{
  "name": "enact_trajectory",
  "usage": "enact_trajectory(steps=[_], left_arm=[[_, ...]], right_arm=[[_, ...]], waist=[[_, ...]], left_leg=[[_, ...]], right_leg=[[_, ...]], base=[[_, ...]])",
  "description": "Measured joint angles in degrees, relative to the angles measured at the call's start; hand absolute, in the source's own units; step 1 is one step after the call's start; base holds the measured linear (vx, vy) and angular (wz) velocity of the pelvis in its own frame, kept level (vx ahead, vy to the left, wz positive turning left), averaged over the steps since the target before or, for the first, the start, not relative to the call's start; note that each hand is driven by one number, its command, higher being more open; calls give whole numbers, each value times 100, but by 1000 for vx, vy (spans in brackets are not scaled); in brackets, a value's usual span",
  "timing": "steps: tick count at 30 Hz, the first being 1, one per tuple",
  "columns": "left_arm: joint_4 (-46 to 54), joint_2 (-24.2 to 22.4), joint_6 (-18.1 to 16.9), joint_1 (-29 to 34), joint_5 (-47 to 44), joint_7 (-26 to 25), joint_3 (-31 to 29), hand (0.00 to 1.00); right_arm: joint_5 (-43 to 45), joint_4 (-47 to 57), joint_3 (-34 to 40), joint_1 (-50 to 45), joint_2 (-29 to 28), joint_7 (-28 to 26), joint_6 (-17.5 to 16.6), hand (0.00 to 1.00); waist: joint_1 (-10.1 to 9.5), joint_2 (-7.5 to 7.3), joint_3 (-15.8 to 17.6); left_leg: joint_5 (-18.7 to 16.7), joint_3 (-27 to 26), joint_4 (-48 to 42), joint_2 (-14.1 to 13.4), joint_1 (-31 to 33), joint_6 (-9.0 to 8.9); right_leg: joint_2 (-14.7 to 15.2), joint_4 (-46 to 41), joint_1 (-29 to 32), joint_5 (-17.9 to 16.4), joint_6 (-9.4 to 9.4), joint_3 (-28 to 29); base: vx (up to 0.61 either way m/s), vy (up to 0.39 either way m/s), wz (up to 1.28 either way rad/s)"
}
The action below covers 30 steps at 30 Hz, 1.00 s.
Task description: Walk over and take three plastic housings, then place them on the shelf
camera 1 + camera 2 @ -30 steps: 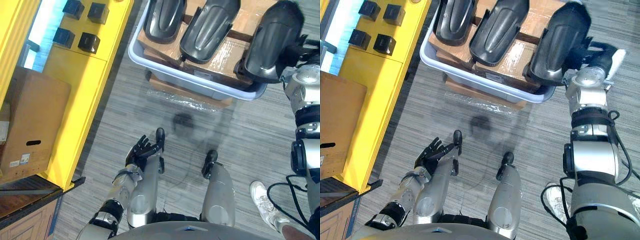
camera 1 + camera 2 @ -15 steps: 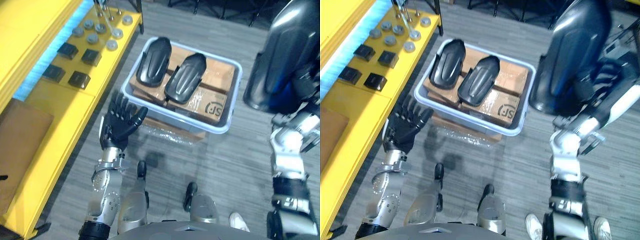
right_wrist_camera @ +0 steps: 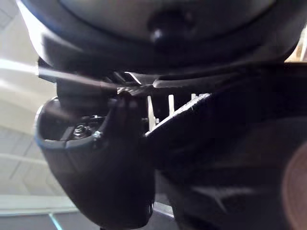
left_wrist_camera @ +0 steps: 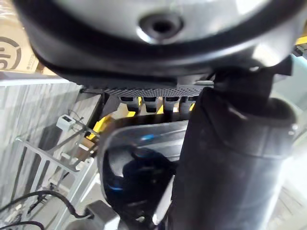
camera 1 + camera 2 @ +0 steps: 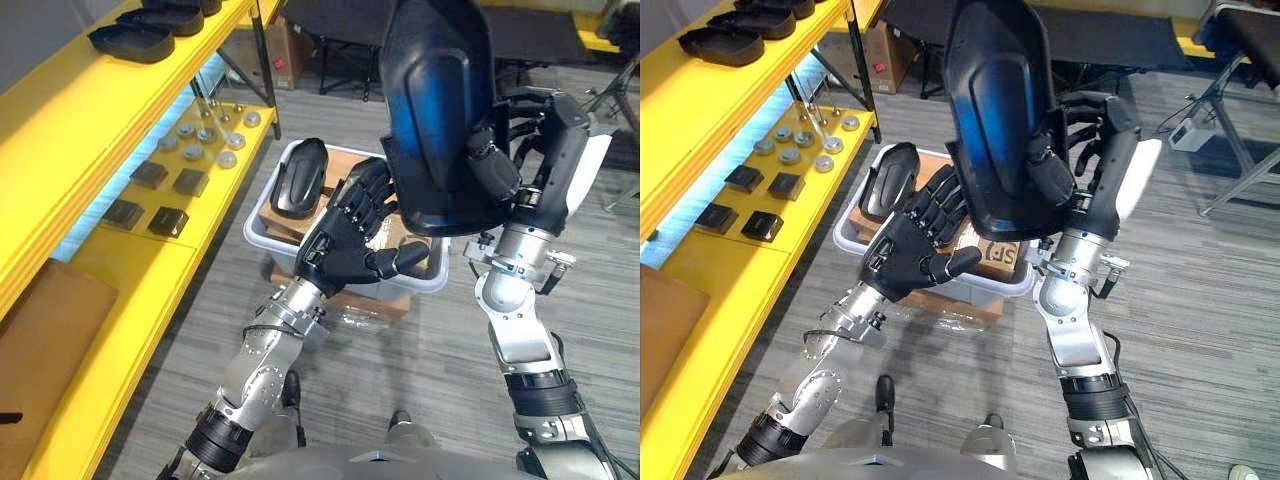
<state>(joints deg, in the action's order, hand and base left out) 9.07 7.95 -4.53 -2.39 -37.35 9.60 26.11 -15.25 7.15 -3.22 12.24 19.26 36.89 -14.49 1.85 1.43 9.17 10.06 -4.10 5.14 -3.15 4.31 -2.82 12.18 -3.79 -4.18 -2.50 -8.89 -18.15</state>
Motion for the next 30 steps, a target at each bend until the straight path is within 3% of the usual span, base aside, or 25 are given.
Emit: enact_trajectory(steps=[5, 9, 14, 17, 22, 30], left_arm=[[-22, -31, -49, -37, 80, -875, 113, 100], [-22, -63, -434, -60, 81, -1579, -127, 100], [-21, -120, -783, -91, -202, -1741, -484, 100], [-21, -141, -780, -225, -586, -1696, -456, 100], [-22, -151, -559, -237, -1311, -1623, -478, 100], [-162, -121, 478, -238, -1413, -824, -656, 100]], right_arm=[[110, -2, -582, -14, -277, -382, -26, 0], [133, -25, -869, -87, -489, -662, -26, 0], [244, -254, -1014, -261, -746, -778, -27, 0], [248, -462, -1084, -261, -810, -814, -26, 0], [271, -521, -1075, -340, -838, -892, -27, 0], [481, -751, -1074, -535, -763, -872, -67, 0]], waist=[[-5, -4, -85], [-22, -24, -116], [-53, -157, -229], [-64, -182, -251], [-30, -187, -344], [-14, -174, -483]], left_leg=[[4, -30, 2, -56, -11, -38], [15, -26, 2, -50, 17, -43], [24, -25, 2, -35, 43, -34], [58, -25, 2, -25, 50, 13], [60, -33, 2, -27, 49, 14], [54, -49, 3, -36, 33, 5]], right_leg=[[-60, 37, 22, 47, 39, 31], [-65, 135, 21, 85, 77, 30], [-59, 196, 7, 120, 75, 22], [-56, 198, 7, 128, 72, 20], [-56, 198, 9, 147, 39, 23], [-60, 196, 15, 125, 78, 45]], base=[[-62, -3, -5], [-45, 3, 1], [0, 0, 0], [0, 0, 0], [0, 0, 0], [0, 0, 0]])
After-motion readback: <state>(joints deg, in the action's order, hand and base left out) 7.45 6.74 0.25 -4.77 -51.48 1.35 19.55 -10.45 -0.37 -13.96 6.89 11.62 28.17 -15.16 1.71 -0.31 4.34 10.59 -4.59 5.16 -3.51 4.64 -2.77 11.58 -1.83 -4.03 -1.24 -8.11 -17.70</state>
